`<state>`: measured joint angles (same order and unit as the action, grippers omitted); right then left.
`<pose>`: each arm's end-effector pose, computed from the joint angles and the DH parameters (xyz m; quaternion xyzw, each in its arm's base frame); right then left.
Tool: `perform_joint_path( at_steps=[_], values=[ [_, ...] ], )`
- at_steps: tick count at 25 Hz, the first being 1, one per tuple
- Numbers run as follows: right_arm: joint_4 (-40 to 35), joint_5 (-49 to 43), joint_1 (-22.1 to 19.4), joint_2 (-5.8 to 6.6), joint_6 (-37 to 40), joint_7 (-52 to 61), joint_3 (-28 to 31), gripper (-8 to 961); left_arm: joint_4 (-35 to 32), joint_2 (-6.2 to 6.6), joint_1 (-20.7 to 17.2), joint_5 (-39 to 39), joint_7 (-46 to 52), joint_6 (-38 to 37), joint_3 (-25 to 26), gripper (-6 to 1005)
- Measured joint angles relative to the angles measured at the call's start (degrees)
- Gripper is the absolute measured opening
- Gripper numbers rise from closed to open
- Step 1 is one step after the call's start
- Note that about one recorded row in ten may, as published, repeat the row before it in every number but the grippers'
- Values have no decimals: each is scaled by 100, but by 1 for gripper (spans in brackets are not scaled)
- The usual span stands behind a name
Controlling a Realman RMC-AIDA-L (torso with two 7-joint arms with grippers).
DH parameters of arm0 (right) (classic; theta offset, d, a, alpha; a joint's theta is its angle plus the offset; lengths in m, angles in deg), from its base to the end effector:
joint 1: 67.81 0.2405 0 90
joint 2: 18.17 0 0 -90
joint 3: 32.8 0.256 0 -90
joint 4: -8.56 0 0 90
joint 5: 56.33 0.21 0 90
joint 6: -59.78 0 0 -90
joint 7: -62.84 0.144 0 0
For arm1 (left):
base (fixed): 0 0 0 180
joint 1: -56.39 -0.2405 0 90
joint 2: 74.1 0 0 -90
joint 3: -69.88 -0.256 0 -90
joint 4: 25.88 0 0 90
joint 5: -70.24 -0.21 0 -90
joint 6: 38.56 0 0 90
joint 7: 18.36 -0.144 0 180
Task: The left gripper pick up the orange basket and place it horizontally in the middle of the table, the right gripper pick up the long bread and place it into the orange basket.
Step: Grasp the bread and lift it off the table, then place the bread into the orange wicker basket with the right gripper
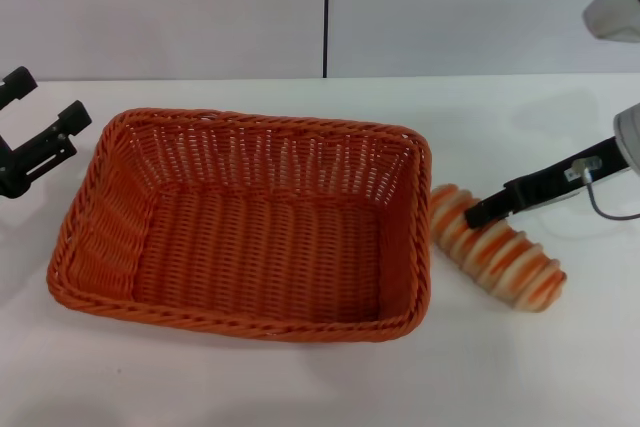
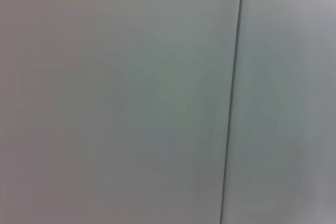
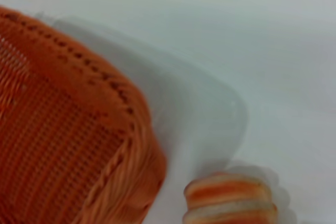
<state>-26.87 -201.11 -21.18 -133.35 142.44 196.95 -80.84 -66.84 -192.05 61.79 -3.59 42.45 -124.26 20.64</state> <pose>0.2460 0.3810 -0.0092 -0.8559 0.5092 -0.0450 0.0782 -0.3323 0.2550 0.0633 -0.8222 -0.2009 -0.3664 0.3865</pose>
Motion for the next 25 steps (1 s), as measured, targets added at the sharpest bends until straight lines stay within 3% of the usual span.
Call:
perform_joint_path(
  at_steps=[7,13,19,25],
  values=[
    [-1531,148,-715,-94,243,485,56,311,0,0,7,-11,34,1,19,816],
    [-2737,526,-1061,-10,1060,525,456,259,4,0,46,3,67,-6,63,816],
    [-3563,889,-900,-10,1858,648,485,201,48,-13,119,6,69,-22,63,816],
    [-4055,1360,-363,-117,2732,658,138,156,62,-28,153,10,71,-42,39,816]
  ],
)
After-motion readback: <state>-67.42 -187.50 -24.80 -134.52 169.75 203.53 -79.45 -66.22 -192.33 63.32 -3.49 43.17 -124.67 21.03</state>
